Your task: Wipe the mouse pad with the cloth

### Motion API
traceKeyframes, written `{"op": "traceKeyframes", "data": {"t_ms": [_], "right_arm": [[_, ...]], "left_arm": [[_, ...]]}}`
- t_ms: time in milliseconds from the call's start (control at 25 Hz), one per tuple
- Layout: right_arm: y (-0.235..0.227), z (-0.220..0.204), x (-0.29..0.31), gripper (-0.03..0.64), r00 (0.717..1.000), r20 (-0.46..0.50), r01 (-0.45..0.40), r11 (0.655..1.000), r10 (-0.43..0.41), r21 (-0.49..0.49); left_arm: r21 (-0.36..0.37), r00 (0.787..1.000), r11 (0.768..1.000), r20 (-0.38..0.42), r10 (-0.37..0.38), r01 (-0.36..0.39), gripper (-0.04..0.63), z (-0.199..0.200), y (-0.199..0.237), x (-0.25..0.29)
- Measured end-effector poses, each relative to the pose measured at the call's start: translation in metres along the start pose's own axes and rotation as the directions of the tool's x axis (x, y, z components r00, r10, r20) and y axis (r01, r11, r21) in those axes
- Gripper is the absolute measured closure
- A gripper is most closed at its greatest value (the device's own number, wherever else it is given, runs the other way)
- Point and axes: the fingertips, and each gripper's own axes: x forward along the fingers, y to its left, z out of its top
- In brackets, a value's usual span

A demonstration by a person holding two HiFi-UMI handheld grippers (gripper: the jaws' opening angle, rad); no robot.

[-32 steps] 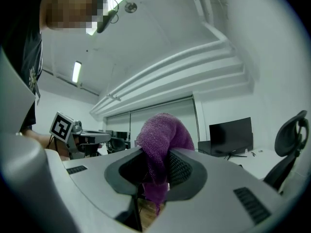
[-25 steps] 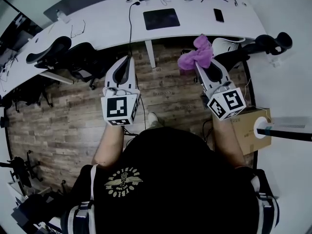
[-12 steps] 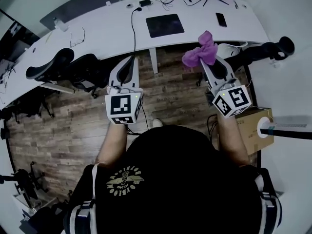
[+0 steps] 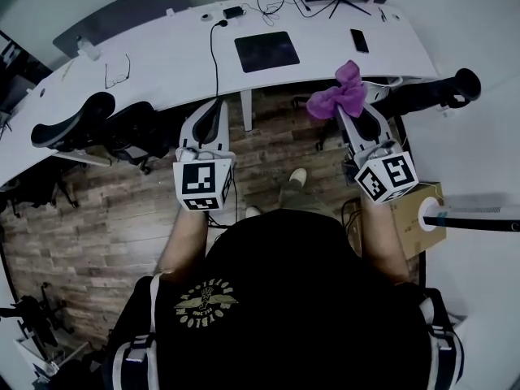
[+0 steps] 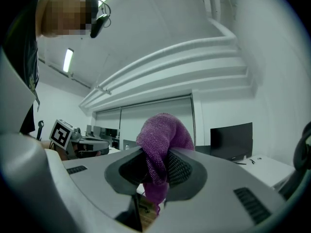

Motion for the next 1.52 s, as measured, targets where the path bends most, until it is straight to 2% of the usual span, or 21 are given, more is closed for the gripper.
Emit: {"op": "traceKeyframes", "data": {"t_ms": [320,520,840,1160,1400,1520], "right_arm": [[-0.007,-0.004,0.036,0.526,0.999,0.011,-0.037,0.999,0.037,-0.005],[-0.022,-0.015,0.065,0.526,0.998,0.032,-0.062,0.998,0.061,0.028],[-0.05,-0.027,0.101,0.526,0.998,-0.009,-0.069,0.997,0.07,0.047],[-0.092,-0.045,0.113,0.526,0.999,-0.034,-0.037,0.996,0.04,0.079],[-0.112,-0.045,0.126,0.526,0.997,-0.069,-0.032,0.997,0.037,0.066],[-0.124,-0.047,0.132,0.526,0.997,-0.067,-0.034,0.997,0.039,0.072]], "left_arm": [[0.0,0.996,0.996,-0.009,0.09,-0.09,0.594,-0.008,0.035,0.008],[0.007,0.993,0.994,-0.037,0.112,-0.112,0.594,-0.017,0.048,0.027],[-0.033,0.992,0.993,-0.06,0.113,-0.115,0.594,-0.029,0.058,0.067],[-0.095,0.994,0.993,-0.089,0.068,-0.077,0.594,-0.046,0.046,0.116],[-0.102,0.994,0.993,-0.096,0.047,-0.057,0.594,-0.048,0.038,0.146],[-0.067,0.992,0.996,-0.115,0.057,-0.065,0.594,-0.05,0.037,0.159]]}}
